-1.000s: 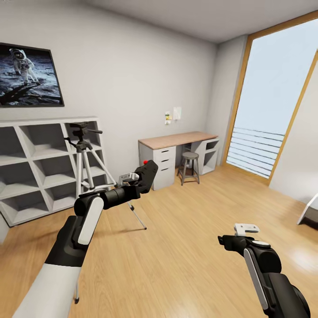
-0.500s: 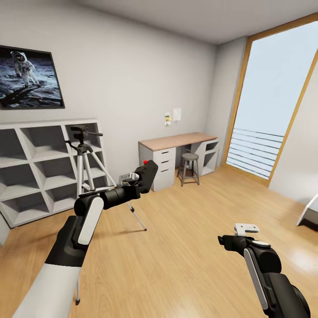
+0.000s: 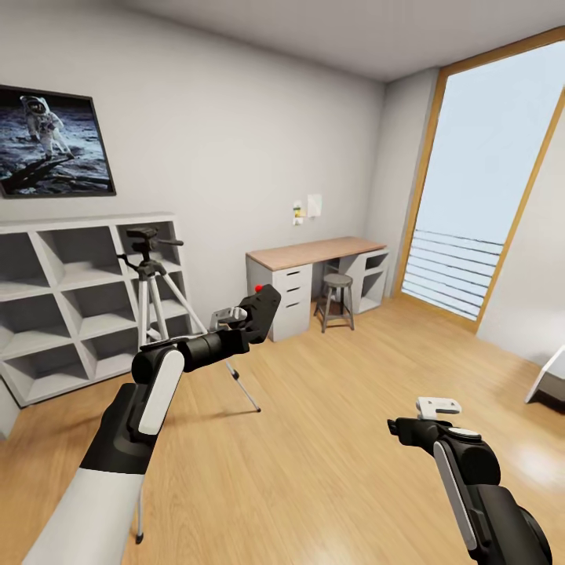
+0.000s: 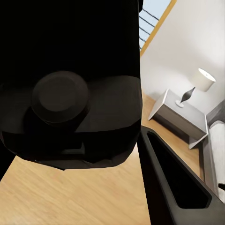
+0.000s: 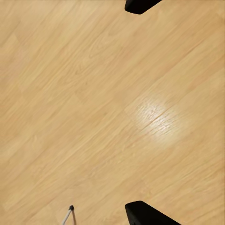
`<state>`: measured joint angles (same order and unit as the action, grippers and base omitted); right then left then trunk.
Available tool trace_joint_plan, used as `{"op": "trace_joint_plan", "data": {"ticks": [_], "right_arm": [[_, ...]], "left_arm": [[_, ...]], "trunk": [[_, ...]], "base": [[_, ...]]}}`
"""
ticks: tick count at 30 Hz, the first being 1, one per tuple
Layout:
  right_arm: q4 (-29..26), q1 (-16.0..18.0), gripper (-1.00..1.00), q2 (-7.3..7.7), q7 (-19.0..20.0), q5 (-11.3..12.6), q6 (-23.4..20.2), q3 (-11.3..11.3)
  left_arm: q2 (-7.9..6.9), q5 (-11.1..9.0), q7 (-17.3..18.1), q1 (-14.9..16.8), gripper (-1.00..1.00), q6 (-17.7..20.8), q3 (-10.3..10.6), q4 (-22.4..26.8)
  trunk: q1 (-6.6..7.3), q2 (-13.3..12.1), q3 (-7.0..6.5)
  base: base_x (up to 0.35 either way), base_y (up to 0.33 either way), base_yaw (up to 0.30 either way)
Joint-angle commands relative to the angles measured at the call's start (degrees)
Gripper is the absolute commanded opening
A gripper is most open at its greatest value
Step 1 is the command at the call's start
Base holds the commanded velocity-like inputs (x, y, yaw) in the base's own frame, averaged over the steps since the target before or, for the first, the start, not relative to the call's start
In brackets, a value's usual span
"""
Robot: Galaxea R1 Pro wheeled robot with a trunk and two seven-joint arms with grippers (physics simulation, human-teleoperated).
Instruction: Attach the digital camera to the camera tripod in the bedroom.
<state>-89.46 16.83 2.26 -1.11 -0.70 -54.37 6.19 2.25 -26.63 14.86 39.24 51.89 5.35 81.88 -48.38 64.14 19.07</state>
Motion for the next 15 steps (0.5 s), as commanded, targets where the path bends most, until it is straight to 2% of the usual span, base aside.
{"op": "trace_joint_plan", "data": {"ticks": [1,15], "right_arm": [[-0.1,0.0,1.0,0.02,-0.1,0.0,-0.3,0.0],[0.0,0.0,1.0,0.02,-0.1,0.0,-0.3,0.0]], "left_arm": [[0.03,0.3,0.3,0.0,-1.0,0.2,-0.1,0.0],[0.03,0.3,0.3,0.0,-1.0,0.2,-0.1,0.0]], "trunk": [[0.22,-0.4,-0.11],[3.3,-6.0,-2.63]], "base": [[0.0,0.0,0.0],[0.0,0.0,0.0]]}}
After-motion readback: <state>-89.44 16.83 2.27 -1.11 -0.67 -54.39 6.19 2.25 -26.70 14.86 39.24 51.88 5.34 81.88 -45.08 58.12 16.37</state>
